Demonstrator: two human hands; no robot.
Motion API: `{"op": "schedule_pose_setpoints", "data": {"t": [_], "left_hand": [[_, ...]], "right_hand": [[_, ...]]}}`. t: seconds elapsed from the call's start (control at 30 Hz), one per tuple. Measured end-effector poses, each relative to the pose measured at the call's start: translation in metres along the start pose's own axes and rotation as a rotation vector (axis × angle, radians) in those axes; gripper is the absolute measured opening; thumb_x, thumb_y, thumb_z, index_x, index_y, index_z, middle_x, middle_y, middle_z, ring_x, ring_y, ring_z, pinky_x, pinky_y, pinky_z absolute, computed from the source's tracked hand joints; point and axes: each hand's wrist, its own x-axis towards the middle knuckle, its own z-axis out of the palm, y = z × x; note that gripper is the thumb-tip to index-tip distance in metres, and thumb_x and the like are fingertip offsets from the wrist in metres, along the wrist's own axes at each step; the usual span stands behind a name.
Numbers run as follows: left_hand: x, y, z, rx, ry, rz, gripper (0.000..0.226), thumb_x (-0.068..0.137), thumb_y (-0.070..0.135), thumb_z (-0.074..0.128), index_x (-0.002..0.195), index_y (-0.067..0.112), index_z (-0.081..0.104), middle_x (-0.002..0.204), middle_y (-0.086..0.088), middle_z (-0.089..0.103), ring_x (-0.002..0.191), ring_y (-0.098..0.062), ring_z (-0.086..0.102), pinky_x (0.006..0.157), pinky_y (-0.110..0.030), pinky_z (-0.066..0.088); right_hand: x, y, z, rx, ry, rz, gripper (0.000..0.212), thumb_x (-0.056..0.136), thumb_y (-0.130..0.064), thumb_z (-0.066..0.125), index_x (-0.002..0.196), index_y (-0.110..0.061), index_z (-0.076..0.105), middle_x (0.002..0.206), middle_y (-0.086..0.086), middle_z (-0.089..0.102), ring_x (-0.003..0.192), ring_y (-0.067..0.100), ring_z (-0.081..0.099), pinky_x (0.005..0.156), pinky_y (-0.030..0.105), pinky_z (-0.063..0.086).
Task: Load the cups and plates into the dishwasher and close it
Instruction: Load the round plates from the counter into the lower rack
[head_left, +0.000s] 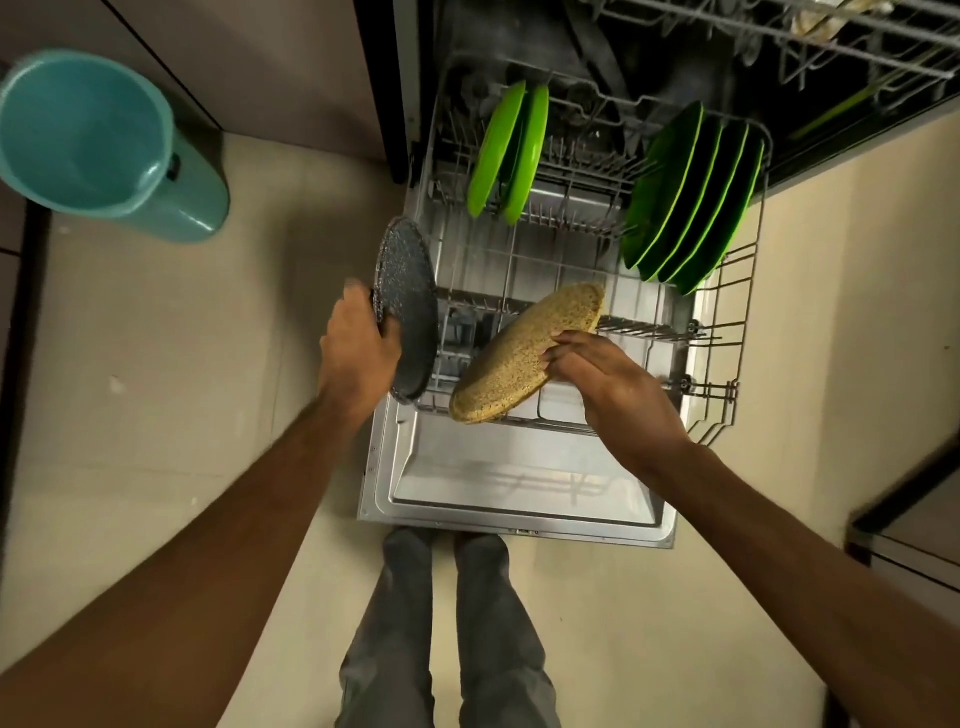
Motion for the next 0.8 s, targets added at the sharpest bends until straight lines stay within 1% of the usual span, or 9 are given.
{"op": "schedule_pose_setpoints", "data": {"t": [0.13, 0.2, 0.4, 0.5, 0.57, 0.7, 0.8], "left_hand": [[0.008, 0.001, 0.004, 0.04, -0.012, 0.001, 0.023, 0.093, 0.012, 0.05, 0.111, -0.001, 0.043, 0.098, -0.019, 0.059, 0.09, -0.041, 0.058, 0.078, -0.05, 0.047], [0.012, 0.0, 0.006, 0.071, -0.032, 0.013, 0.025, 0.094, 0.013, 0.049, 0.113, 0.0, 0.041, 0.1, -0.022, 0.061, 0.089, -0.043, 0.059, 0.077, -0.051, 0.049], [0.024, -0.002, 0.012, 0.13, -0.085, 0.053, 0.028, 0.095, 0.014, 0.049, 0.117, 0.003, 0.036, 0.101, -0.026, 0.063, 0.085, -0.049, 0.061, 0.069, -0.046, 0.046], [0.029, -0.001, 0.012, 0.194, -0.075, 0.109, 0.031, 0.095, 0.014, 0.05, 0.12, 0.0, 0.037, 0.099, -0.027, 0.063, 0.085, -0.049, 0.06, 0.064, -0.041, 0.037], [0.033, 0.001, 0.009, 0.227, -0.07, 0.132, 0.034, 0.094, 0.015, 0.05, 0.122, 0.0, 0.037, 0.099, -0.026, 0.063, 0.086, -0.048, 0.06, 0.065, -0.04, 0.035], [0.041, 0.01, -0.001, 0.235, -0.046, 0.177, 0.031, 0.092, 0.013, 0.051, 0.118, 0.001, 0.039, 0.099, -0.025, 0.063, 0.089, -0.047, 0.06, 0.075, -0.048, 0.045], [0.044, 0.011, -0.005, 0.243, -0.056, 0.18, 0.029, 0.092, 0.012, 0.051, 0.116, 0.001, 0.04, 0.099, -0.026, 0.063, 0.089, -0.047, 0.059, 0.076, -0.048, 0.044]], "right_hand": [[-0.002, 0.002, 0.002, 0.021, -0.02, 0.008, 0.028, 0.084, 0.008, 0.049, 0.104, -0.001, 0.066, 0.116, 0.018, 0.066, 0.121, 0.034, 0.056, 0.081, 0.051, 0.057], [0.0, 0.004, 0.001, 0.036, -0.029, 0.019, 0.03, 0.081, 0.015, 0.056, 0.105, -0.001, 0.066, 0.117, 0.018, 0.065, 0.122, 0.034, 0.055, 0.081, 0.052, 0.056], [0.006, 0.004, -0.002, 0.051, -0.026, 0.008, 0.034, 0.08, 0.02, 0.055, 0.105, -0.001, 0.066, 0.118, 0.018, 0.065, 0.123, 0.034, 0.054, 0.081, 0.052, 0.056], [0.007, 0.003, -0.003, 0.044, -0.022, 0.004, 0.034, 0.081, 0.02, 0.054, 0.105, -0.001, 0.065, 0.117, 0.018, 0.065, 0.122, 0.034, 0.055, 0.079, 0.051, 0.057], [0.007, 0.002, -0.003, 0.05, -0.013, 0.004, 0.034, 0.081, 0.019, 0.053, 0.105, -0.001, 0.065, 0.116, 0.017, 0.066, 0.121, 0.035, 0.055, 0.077, 0.051, 0.057], [0.007, 0.0, -0.002, 0.049, -0.014, 0.006, 0.035, 0.08, 0.019, 0.051, 0.104, -0.001, 0.065, 0.116, 0.017, 0.066, 0.122, 0.034, 0.054, 0.078, 0.05, 0.057], [0.009, 0.001, -0.001, 0.04, -0.016, 0.011, 0.034, 0.081, 0.019, 0.052, 0.105, -0.002, 0.065, 0.117, 0.017, 0.066, 0.122, 0.034, 0.055, 0.077, 0.05, 0.057]]}}
